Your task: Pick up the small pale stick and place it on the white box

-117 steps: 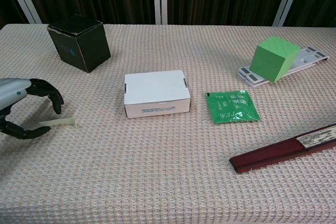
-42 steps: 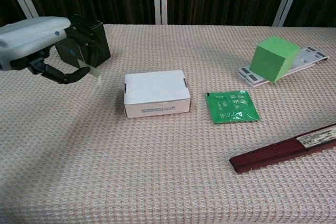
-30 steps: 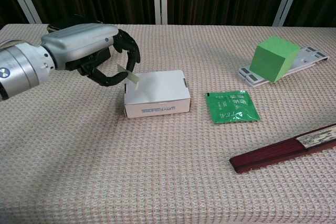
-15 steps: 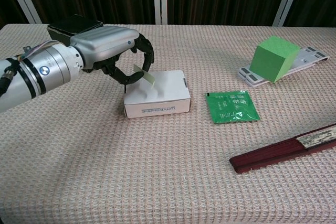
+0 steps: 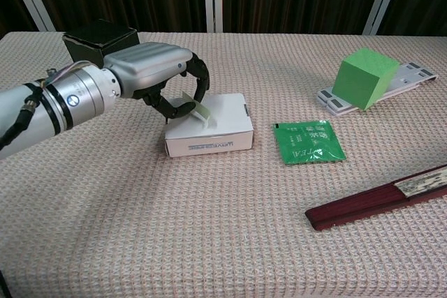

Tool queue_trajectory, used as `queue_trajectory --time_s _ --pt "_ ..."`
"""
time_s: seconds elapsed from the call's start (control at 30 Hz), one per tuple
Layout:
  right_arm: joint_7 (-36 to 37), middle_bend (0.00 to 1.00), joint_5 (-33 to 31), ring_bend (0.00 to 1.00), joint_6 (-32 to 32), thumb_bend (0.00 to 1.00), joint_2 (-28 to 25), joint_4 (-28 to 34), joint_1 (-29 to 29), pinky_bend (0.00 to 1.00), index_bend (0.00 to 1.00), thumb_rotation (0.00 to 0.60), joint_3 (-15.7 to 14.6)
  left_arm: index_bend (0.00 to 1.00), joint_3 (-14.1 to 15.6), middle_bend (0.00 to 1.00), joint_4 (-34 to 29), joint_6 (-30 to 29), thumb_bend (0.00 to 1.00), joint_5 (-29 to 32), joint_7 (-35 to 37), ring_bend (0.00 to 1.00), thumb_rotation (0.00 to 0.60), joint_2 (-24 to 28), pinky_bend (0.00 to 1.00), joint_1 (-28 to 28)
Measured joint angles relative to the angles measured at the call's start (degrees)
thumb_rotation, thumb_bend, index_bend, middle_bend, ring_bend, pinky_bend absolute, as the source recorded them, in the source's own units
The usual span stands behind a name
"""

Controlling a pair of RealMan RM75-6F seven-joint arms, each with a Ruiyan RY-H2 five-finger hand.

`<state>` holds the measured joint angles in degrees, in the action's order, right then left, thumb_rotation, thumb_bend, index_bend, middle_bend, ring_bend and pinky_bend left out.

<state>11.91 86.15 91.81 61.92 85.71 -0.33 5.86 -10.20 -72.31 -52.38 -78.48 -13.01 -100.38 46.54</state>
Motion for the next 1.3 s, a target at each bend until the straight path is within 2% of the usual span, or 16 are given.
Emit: queue_trajectory --time_s 0.17,0.5,0.77,0.93,1.13,1.17,1.23,1.3 --pt "0.3 0.00 -0.2 0.00 0.1 0.35 0.0 -0.2 0.0 0.00 0.00 0.458 0.2 0.60 0.4 0.28 0.3 0.5 0.43 0.6 -0.7 0.15 0.600 -0.3 0.25 0.5" --pt "0.7 0.00 -0.1 0.00 0.1 0.35 0.2 -0.7 0.0 0.00 0.00 0.459 0.2 0.35 1.2 0.28 1.1 -0.1 0.42 -0.5 2.0 0.15 0.600 -0.7 0.25 1.0" --pt "0.9 0.00 -0.1 0.00 0.2 0.35 0.2 -0.7 0.0 0.00 0.00 0.458 0.3 0.32 1.2 0.28 0.9 -0.9 0.41 -0.5 2.3 0.15 0.600 -0.6 0.25 1.1" --pt "0.7 0.00 -0.1 0.00 0.2 0.35 0.2 -0.6 0.1 0.00 0.00 0.458 0.4 0.32 1.5 0.28 -1.1 -2.5 0.31 -1.2 2.4 0.15 0.600 0.2 0.25 0.5" --pt "0.5 0.00 0.3 0.00 0.4 0.35 0.2 -0.5 0.1 0.00 0.00 0.458 0.3 0.33 1.7 0.28 -4.7 -4.7 0.09 -2.1 3.3 0.15 0.600 1.7 0.25 -0.4" --pt "0.5 0.00 0.2 0.00 0.5 0.35 0.2 -0.4 0.1 0.00 0.00 0.457 0.3 0.34 1.8 0.28 -5.4 -5.0 0.07 -2.3 3.6 0.15 0.594 2.0 0.25 -0.6" --pt "0.5 0.00 0.2 0.00 0.6 0.35 0.2 -0.4 0.0 0.00 0.00 0.457 0.4 0.36 2.4 0.27 -7.1 -5.4 0.05 -2.9 4.4 0.15 0.516 3.0 0.25 -1.1" --pt "0.6 0.00 0.2 0.00 0.6 0.35 0.2 -0.4 0.0 0.00 0.00 0.458 0.4 0.38 3.2 0.25 -8.4 -5.4 0.04 -3.4 5.3 0.13 0.387 3.8 0.24 -1.4"
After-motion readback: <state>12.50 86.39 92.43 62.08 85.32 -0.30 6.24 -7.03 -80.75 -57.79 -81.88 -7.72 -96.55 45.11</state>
